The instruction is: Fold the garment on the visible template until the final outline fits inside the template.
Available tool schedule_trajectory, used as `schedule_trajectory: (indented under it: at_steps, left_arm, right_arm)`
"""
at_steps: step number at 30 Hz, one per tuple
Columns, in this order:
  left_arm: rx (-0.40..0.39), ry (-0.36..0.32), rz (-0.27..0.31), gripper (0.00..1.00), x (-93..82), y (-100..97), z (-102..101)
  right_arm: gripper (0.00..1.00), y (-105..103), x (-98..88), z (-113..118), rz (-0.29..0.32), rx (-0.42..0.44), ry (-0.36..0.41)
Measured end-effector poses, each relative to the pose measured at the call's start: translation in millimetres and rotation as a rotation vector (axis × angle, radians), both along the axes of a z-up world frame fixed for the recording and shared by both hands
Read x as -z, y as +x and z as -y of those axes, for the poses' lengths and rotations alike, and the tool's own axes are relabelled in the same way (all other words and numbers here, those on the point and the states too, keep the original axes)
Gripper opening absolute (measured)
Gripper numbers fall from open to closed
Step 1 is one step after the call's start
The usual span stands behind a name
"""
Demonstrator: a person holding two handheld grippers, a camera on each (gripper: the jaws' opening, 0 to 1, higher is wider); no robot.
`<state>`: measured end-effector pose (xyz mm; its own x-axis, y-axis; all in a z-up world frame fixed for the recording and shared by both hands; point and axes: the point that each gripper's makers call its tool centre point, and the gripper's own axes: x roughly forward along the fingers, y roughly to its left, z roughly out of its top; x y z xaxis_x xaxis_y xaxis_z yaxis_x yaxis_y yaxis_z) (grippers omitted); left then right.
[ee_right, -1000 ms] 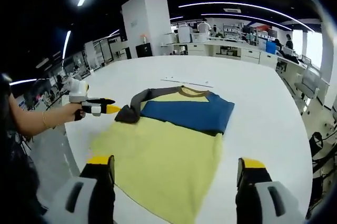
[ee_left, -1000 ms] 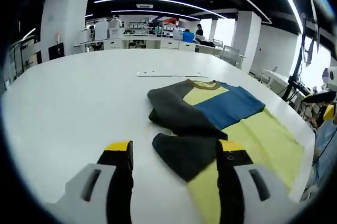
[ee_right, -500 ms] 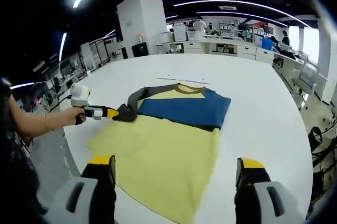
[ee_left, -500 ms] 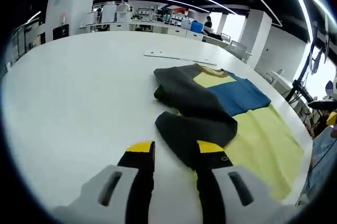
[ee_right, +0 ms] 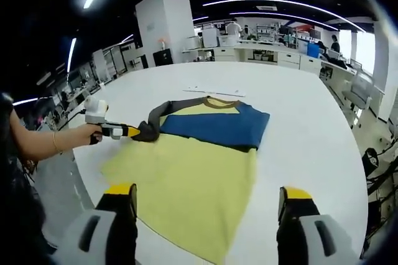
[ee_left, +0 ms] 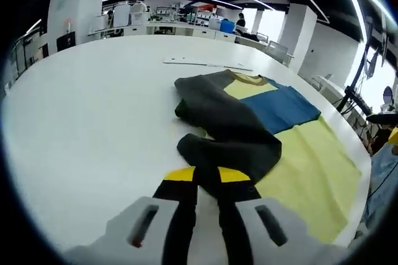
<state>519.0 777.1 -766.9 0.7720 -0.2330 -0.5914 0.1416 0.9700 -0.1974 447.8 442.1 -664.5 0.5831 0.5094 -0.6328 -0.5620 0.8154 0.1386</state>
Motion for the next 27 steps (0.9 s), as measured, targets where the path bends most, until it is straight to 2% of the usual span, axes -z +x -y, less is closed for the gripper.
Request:
schedule_trajectory:
  at_steps: [3,6,10,16,27]
  left_arm:
    - [0.002,-0.010,0.005,0.01,0.3,2.3,2]
    - [-0.002,0.008,0.000,0.01,-2.3,2.1,2]
    - [0.012,0.049,0.029,0.01,-20.4,-0.2,-3]
    - [0.010,0.109,0.098,0.00,-55.6,-0.4,-23]
    - [-0.060,0.175,0.143,0.00,-82.3,-8.1,-71]
  right_arm:
    - [0.94,0,0.2,1,0.000,0.002,0.001]
    - [0.94,1,-0.5,2,0.002,0.005,0.001]
    - [0.94,1,-1.7,3,0.005,0.003,-0.001]
    - [0.94,2,-2.8,4,0.010,0.000,-0.005]
    - [0.96,0,-3.3,-3,0.024,-0.026,-0.016]
